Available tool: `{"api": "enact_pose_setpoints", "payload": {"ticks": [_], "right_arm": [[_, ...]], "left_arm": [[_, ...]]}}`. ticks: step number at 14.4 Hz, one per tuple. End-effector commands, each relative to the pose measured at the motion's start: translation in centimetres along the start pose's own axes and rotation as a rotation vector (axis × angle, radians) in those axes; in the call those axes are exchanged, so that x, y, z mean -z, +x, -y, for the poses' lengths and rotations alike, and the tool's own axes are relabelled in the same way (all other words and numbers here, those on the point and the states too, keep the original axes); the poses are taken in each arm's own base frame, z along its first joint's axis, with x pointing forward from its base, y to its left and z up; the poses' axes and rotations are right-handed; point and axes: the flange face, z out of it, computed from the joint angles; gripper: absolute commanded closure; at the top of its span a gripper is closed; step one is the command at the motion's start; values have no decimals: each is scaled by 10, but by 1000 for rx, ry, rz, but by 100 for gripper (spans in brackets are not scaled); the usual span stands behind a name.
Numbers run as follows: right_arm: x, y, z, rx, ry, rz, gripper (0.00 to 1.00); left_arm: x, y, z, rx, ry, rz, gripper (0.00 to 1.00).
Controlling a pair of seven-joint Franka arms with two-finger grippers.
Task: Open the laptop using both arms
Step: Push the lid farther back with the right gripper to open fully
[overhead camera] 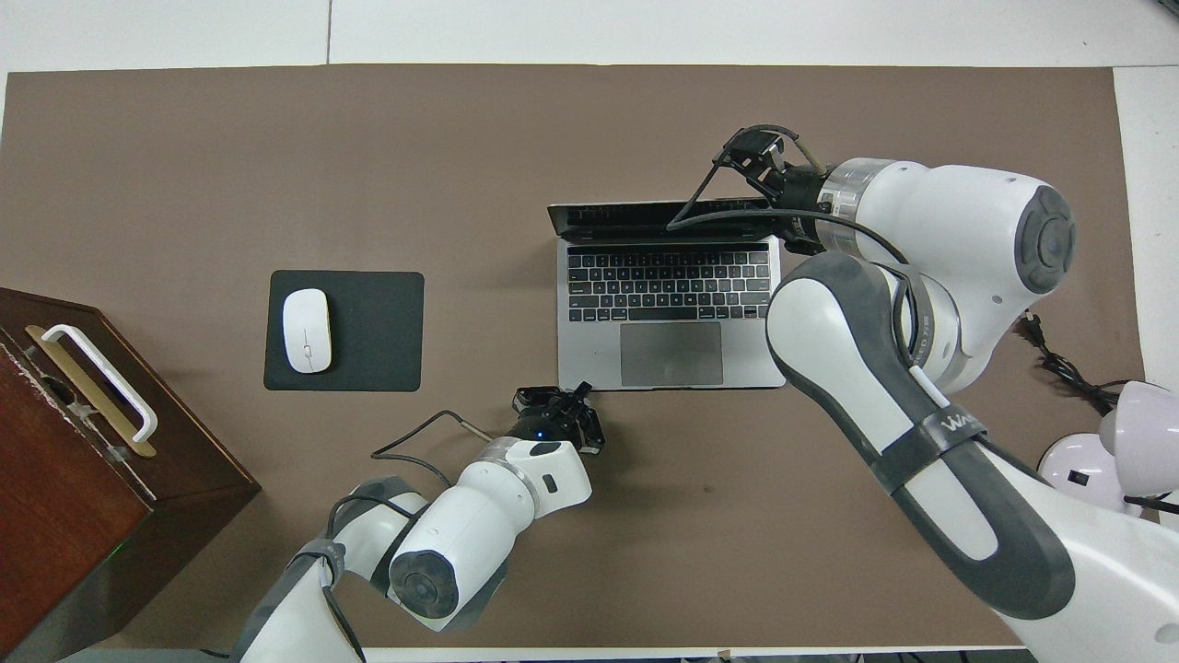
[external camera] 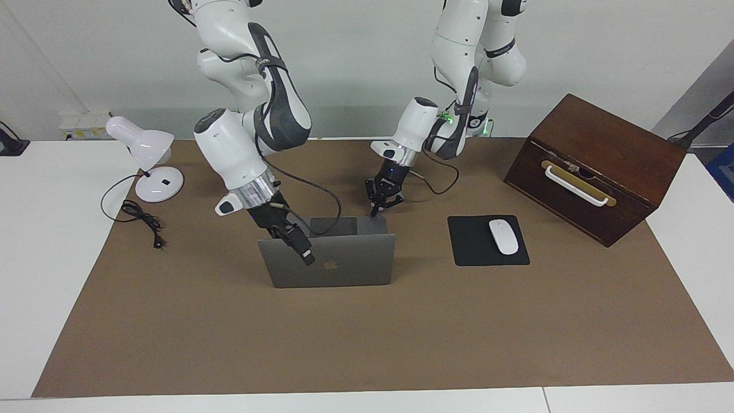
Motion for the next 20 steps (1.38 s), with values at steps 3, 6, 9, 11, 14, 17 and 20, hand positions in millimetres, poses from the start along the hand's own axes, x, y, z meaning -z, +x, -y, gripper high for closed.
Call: {"api": "enact_pose_setpoints", "payload": {"ticks": [3,6,9,11,14,17,20], "right_arm": [[-17,21,4,47,-13,-7,0],[-15,29,4,51,-14,-12,0],[-15,30,4,48,-19,-1,0],[-14,22,8,48,-28,23,0],[1,20,17,47,-46,77,0],[21,20,25,58,-51,105,0],[41,26,25,61,-62,114,0]], "left_arm": [[-25,-14,21,-7,40,40,100],[-26,-15,22,-9,40,41,100],[-27,-16,22,-12,41,44,100],[-27,-16,22,-11,41,44,100],[-27,-16,22,-14,41,46,100],[-27,-16,22,-15,41,46,100],[-27,-16,22,-14,42,46,100]]}}
